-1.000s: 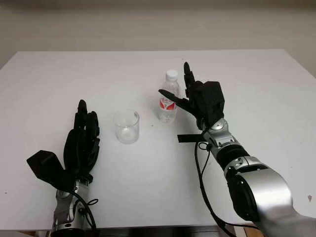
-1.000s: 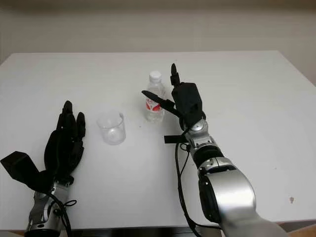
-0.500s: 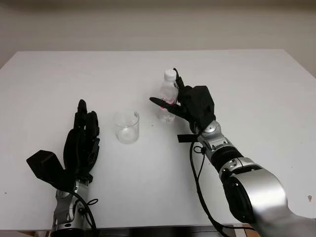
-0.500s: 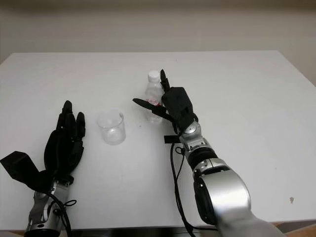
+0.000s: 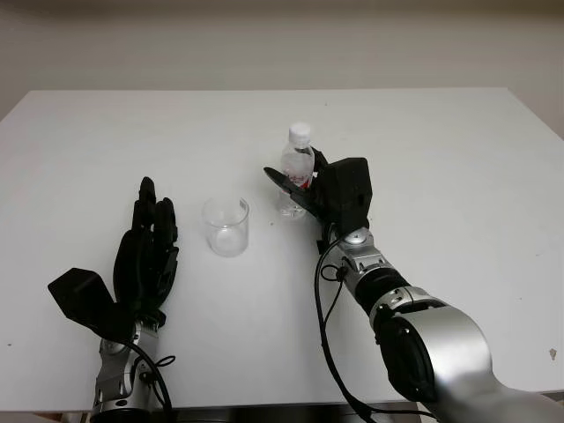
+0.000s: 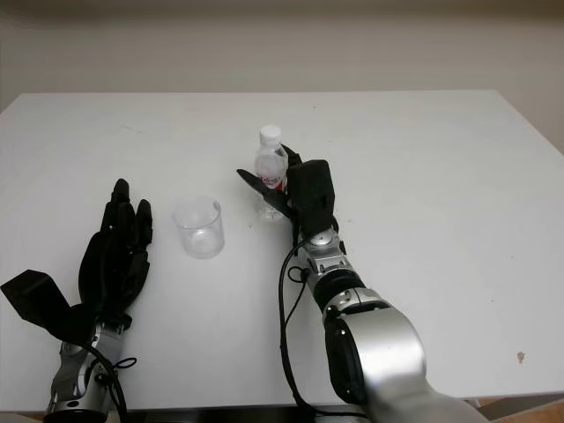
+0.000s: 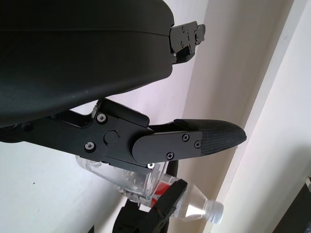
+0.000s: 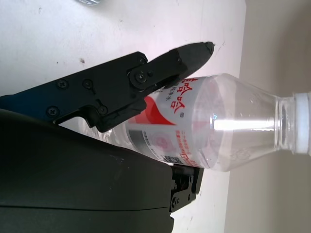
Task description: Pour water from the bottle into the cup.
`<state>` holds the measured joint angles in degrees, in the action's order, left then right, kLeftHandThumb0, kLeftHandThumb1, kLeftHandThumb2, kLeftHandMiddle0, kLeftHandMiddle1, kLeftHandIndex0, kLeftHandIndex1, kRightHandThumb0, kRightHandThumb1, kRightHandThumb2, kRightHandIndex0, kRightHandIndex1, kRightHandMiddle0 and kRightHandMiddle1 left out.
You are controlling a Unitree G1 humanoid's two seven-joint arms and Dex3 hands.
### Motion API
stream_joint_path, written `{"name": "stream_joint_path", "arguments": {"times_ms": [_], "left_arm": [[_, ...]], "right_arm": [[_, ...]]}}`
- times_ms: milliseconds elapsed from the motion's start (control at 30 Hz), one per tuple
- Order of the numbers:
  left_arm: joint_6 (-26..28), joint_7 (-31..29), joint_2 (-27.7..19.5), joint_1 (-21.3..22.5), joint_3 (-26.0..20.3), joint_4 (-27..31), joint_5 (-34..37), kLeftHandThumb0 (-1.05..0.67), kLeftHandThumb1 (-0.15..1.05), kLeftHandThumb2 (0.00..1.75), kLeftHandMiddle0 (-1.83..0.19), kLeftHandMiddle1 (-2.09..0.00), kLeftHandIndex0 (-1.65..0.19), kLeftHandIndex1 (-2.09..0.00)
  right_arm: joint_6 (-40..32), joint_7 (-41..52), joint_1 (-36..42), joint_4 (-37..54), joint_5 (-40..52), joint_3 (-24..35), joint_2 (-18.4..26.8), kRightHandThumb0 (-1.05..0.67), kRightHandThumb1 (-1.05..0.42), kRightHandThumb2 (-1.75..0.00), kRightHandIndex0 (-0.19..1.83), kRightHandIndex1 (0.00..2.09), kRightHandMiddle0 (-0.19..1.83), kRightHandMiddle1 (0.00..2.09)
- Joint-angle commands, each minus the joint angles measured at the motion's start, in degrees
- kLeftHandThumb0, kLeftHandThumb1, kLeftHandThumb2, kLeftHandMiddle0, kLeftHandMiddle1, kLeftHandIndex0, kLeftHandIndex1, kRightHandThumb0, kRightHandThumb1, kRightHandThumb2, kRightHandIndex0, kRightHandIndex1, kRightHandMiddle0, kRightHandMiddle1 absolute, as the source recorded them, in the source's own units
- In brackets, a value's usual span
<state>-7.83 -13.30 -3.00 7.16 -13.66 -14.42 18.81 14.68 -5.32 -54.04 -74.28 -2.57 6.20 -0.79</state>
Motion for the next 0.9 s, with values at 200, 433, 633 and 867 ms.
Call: {"name": "stream_joint_path", "arguments": {"times_ms": [200,433,633,867], "left_arm": [[0.5,-0.3,0.6,-2.5,0.0,-2.8,0.0,-0.75,1.05,0.47,0.18,-0.05,0.18,-0.05],[0.8,0.0,0.6,-2.2,0.0,-2.9,-0.3,-0.75,1.05,0.46,0.17,-0.05,0.18,-0.05],[0.4,-0.4,0.5,-1.9,0.2,-3.5,-0.4,-0.75,1.05,0.47,0.17,-0.05,0.18,-0.05],[0.3,0.4,0.9,-1.6,0.4,-3.7,-1.1,-0.76,1.05,0.47,0.17,-0.05,0.17,-0.05]], "right_arm": [[-1.1,0.6,-1.7,-0.6,-1.7,-1.1,0.5,-0.45,-1.05,-0.35,1.36,2.09,1.03,2.09],[1.4,-2.0,-1.4,-0.2,-7.1,-5.1,1.8,-0.39,-1.05,-0.37,1.44,2.09,1.16,2.09],[6.7,-8.9,-2.2,0.5,-18.0,-14.3,5.1,-0.39,-1.05,-0.33,1.23,2.09,0.94,2.09],[8.3,-17.0,-5.7,0.4,-28.4,-22.9,9.4,-0.44,-1.05,-0.33,1.07,2.09,0.75,2.09]]}}
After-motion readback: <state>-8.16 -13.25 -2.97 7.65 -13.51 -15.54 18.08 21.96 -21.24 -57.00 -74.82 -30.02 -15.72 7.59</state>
